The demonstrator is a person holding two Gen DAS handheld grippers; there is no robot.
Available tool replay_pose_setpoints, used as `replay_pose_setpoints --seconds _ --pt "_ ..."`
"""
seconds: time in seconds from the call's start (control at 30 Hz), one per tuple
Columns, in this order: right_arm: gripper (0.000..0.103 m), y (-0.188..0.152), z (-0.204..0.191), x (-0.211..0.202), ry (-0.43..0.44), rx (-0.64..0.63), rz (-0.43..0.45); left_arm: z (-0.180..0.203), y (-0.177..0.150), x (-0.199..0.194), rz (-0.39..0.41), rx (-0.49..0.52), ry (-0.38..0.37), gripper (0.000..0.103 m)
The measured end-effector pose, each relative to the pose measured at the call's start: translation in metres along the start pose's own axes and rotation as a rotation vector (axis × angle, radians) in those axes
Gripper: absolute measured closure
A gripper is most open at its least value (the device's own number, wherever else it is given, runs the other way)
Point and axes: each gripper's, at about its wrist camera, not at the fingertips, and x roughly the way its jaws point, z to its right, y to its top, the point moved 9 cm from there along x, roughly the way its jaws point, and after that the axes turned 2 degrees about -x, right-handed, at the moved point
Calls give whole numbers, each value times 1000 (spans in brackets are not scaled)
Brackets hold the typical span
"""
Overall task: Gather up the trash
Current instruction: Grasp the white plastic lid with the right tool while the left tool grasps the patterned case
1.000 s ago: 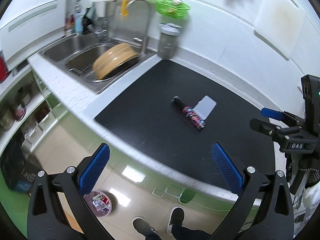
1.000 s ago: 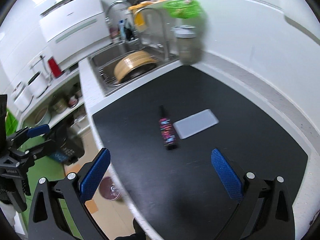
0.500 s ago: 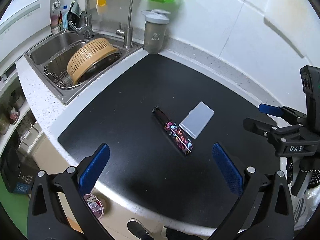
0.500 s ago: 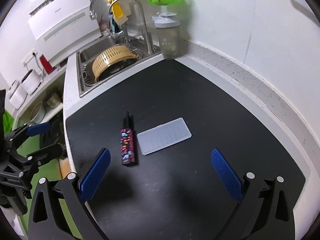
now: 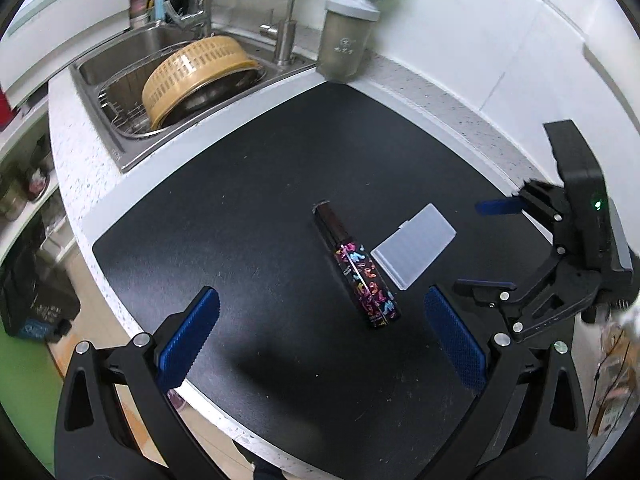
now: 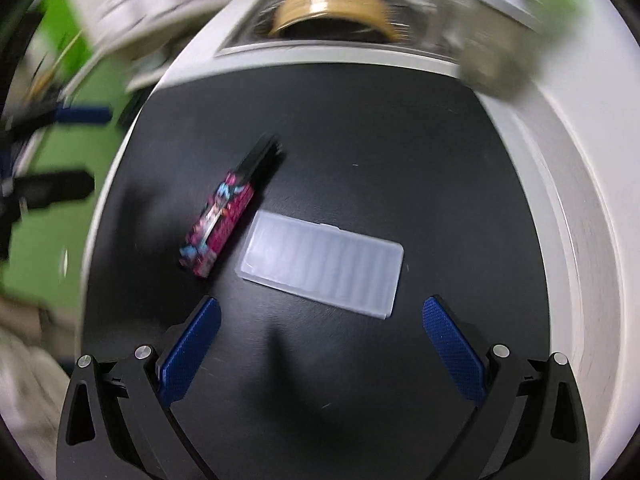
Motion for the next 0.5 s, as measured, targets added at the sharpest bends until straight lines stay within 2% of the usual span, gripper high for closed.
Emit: replay_pose_setpoints --seconds 0.3,0.47,0.5 --pt "6 17 -6 27 108 -351 -39 -13 -6 3 -3 -80 51 3" --pt "7 16 -9 40 153 -483 -55 -18 -9 5 -8 -110 74 3" --pt "10 15 -10 40 167 -501 -57 -19 -10 4 -9 -112 76 3"
